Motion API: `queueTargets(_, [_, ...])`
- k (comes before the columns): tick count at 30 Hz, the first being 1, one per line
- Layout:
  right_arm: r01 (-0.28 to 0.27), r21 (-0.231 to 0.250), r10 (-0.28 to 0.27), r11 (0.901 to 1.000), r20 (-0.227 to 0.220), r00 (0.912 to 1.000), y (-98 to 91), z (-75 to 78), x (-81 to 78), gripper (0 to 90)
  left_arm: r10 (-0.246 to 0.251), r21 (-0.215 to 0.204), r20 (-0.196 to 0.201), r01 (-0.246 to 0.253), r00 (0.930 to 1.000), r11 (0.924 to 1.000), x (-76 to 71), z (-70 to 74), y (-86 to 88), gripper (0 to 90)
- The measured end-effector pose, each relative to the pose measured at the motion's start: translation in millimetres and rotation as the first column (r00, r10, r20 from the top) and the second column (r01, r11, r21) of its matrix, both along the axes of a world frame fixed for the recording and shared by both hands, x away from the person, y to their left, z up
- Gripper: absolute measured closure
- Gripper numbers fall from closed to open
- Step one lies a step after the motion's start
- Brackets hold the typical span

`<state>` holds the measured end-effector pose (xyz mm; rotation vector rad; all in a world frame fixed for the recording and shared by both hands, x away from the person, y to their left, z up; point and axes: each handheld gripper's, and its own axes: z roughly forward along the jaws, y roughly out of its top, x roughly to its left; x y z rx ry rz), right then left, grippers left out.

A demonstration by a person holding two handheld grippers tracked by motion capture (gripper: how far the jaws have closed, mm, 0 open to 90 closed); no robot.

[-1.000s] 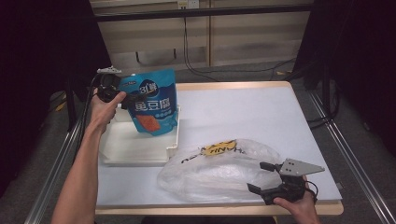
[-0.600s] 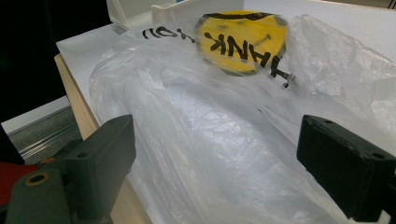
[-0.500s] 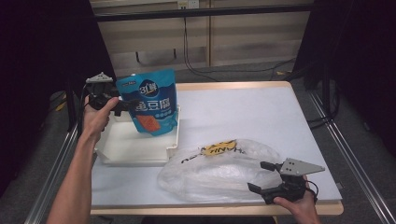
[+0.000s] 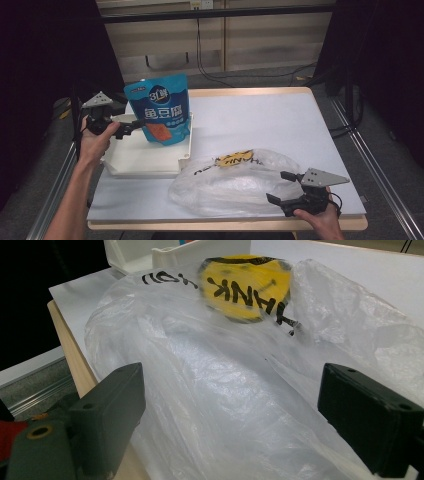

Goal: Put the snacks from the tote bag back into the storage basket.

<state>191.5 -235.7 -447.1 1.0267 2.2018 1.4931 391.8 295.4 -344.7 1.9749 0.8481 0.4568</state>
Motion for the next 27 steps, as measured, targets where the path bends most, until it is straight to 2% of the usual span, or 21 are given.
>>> queueTargets(5, [0.007, 0.002, -0.007, 1.0, 0.011, 0.9999, -0.6, 1.2, -1.0, 11.6, -0.007, -0.01, 0.052, 0.007, 0.9986, 0.9999, -21.0, -2.7, -6.7, 10.6])
queueTargets(8, [0.012, 0.001, -0.012, 0.9999, 0.01, 0.9999, -1.8, 1.0, -0.6, 11.6, -0.026, -0.003, 0.065, 0.026, 0.9975, 0.9996, -32.5, -2.7, -10.7, 10.5])
queueTargets(10, [0.013, 0.004, -0.013, 0.9999, 0.013, 0.9998, -2.3, 1.2, -0.3, 11.6, -0.043, -0.028, 0.062, 0.045, 0.9972, 0.9986, -38.8, -4.4, -11.9, 10.5])
queueTargets(15, [0.018, 0.005, -0.018, 0.9998, 0.015, 0.9997, -2.9, 1.9, -0.4, 11.6, -0.057, -0.021, 0.056, 0.058, 0.9968, 0.9981, -57.8, -10.0, -14.0, 8.3])
queueTargets(20, [0.018, 0.007, -0.018, 0.9998, 0.019, 0.9997, -3.6, 1.8, 0.3, 11.6, -0.031, -0.036, 0.047, 0.032, 0.9984, 0.9988, -73.7, -20.7, -11.6, 7.0])
queueTargets(24, [0.024, 0.007, -0.024, 0.9997, 0.026, 0.9994, -4.2, 2.2, -0.3, 11.6, 0.018, -0.022, 0.057, -0.016, 0.9982, 0.9996, -87.5, -28.8, -10.1, 6.2])
queueTargets(26, [0.026, 0.01, -0.026, 0.9996, 0.021, 0.9994, -4.2, 2.1, 0.0, 11.6, 0.018, -0.02, 0.059, -0.017, 0.9981, 0.9997, -93.8, -32.9, -10.5, 6.2])
queueTargets(27, [0.026, 0.01, -0.026, 0.9996, 0.023, 0.9994, -4.2, 1.9, 0.2, 11.6, 0.002, -0.007, 0.065, -0.001, 0.9979, 1.0, -98.2, -35.2, -10.3, 6.2])
